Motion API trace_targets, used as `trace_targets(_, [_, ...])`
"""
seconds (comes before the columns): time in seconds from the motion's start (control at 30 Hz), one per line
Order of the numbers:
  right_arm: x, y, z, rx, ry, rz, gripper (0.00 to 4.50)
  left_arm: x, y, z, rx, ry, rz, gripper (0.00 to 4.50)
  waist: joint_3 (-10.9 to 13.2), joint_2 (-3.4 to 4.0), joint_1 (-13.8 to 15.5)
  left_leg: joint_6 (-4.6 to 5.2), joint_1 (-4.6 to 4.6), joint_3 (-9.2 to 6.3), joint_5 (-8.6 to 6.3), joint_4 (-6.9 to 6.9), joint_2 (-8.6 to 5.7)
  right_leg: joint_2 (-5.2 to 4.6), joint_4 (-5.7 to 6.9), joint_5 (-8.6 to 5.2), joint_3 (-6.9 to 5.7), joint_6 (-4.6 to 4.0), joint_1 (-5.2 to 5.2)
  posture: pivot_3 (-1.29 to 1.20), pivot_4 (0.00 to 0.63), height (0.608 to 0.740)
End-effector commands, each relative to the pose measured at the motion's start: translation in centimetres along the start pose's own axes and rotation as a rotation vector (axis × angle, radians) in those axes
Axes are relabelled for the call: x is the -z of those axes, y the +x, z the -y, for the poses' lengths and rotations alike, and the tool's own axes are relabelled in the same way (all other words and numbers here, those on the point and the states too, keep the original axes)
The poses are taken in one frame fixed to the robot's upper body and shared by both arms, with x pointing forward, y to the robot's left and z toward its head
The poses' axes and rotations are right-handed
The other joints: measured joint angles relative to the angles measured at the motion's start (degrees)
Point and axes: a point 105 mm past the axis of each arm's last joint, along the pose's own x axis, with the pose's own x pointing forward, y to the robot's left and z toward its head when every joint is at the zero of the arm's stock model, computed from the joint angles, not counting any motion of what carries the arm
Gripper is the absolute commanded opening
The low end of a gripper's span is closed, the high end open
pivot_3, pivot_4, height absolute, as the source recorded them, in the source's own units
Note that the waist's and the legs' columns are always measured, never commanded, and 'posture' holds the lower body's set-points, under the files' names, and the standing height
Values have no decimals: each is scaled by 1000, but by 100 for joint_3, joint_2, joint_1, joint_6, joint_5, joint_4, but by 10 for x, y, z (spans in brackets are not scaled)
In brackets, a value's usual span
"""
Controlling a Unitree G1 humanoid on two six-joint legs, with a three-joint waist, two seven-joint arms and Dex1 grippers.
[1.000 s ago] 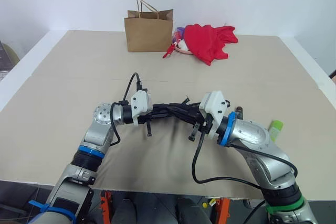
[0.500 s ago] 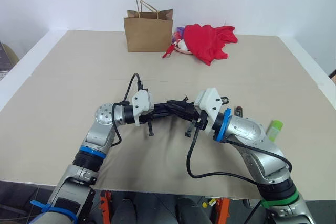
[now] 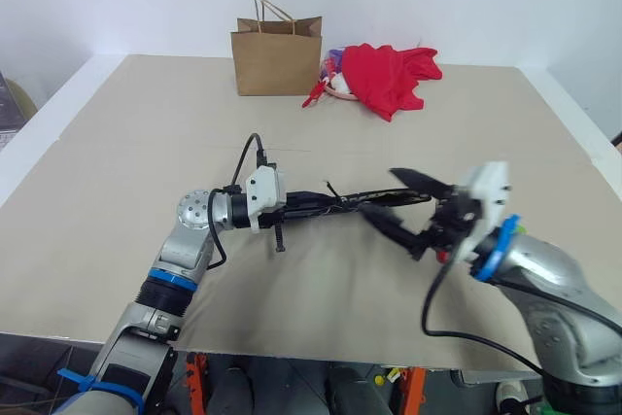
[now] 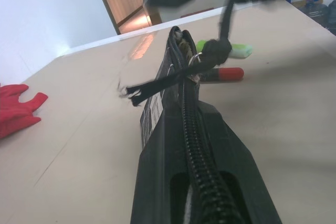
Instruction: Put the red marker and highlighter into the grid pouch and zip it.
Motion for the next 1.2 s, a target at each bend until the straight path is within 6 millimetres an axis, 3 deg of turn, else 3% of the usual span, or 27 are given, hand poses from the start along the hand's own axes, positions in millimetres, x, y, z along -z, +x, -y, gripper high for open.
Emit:
trace_targets(0.03, [-8, -25, 28, 217, -12, 34, 4446, -12, -4, -11, -14, 61, 17, 0, 0, 0, 1, 0, 1, 0, 0, 0, 0, 0, 0, 0, 0, 1, 0, 0, 150, 740])
trace_targets(0.17, [13, -48, 46, 434, -1, -24, 4446, -10, -7, -12, -16, 66, 4, 0, 1, 2, -6, 1, 2, -1, 0, -3, 0, 0, 0, -2, 0, -1, -1, 0, 150, 740])
trace_targets(0.37, [61, -55, 40, 576, 57, -160, 4446, -12, -6, -13, -23, 82, 9, 0, 2, 7, -12, 0, 3, -2, 0, -5, 0, 0, 1, -4, -1, -3, -2, 0, 150, 740])
trace_targets(0.5, [82, -55, 34, 612, 88, -215, 4446, -14, -5, -14, -26, 85, 14, 0, 2, 8, -11, -1, 1, -1, 1, -6, 0, -1, 1, -4, -1, -3, -2, 0, 150, 740])
trace_targets(0.63, [113, -67, 42, 725, 111, -325, 4446, -14, -6, -13, -26, 87, 14, 0, 3, 7, -9, -1, 3, -3, 1, -7, 0, 0, 1, -5, -3, -5, -2, 0, 150, 740])
trace_targets(1.17, [118, -69, 45, 759, 106, -334, 4446, -14, -6, -13, -27, 87, 13, 0, 3, 8, -8, -1, 2, -3, 2, -8, 0, -1, 1, -6, -2, -5, -2, 0, 150, 740])
trace_targets(1.2, [126, -64, 41, 752, 125, -366, 4224, -14, -6, -12, -30, 88, 11, 0, 3, 8, -8, -1, 3, -3, 2, -9, 0, -1, 1, -6, -2, -5, -2, 0, 150, 740])
